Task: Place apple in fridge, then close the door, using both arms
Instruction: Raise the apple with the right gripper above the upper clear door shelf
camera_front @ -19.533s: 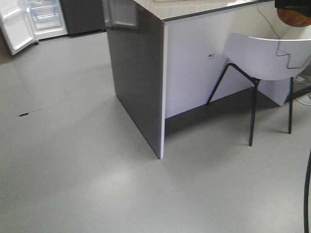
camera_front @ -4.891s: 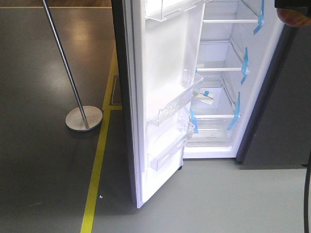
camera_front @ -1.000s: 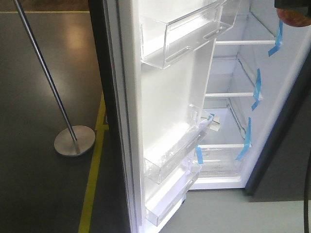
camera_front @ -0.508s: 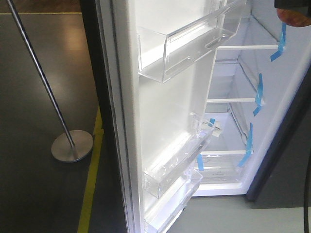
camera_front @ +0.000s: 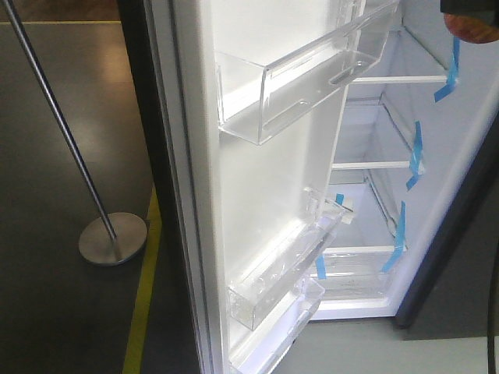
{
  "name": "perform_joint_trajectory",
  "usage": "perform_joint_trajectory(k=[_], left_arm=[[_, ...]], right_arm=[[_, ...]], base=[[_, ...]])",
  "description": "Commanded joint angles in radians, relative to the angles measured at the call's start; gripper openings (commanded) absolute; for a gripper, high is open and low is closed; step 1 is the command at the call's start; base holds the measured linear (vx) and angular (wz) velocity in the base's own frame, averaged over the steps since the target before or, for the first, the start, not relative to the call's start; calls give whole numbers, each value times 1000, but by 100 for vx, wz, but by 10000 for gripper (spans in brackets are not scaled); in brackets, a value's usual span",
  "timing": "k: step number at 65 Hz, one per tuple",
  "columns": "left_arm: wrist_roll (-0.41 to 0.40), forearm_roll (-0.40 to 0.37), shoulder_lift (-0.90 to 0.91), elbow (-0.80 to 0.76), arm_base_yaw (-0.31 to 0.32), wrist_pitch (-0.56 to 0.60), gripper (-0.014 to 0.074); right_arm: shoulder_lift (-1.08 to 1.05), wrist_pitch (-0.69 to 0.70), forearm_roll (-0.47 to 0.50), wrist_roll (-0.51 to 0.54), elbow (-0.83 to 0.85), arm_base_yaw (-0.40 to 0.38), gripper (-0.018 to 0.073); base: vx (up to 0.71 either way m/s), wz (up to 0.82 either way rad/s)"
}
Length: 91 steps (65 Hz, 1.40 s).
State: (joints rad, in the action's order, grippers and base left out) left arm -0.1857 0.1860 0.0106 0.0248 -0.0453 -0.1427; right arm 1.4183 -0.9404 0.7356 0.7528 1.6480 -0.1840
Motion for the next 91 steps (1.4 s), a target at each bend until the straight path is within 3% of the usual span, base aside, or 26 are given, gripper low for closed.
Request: perform_joint_trajectory(k=[1,91], left_arm=[[-6,-2,16,-20,7,66,-7],[-6,-2,16,-20,7,66,-7]], right_arm=[[-33,61,48,2,31,-5,119],[-33,61,48,2,31,-5,119]], base=[[4,-1],[2,-1]])
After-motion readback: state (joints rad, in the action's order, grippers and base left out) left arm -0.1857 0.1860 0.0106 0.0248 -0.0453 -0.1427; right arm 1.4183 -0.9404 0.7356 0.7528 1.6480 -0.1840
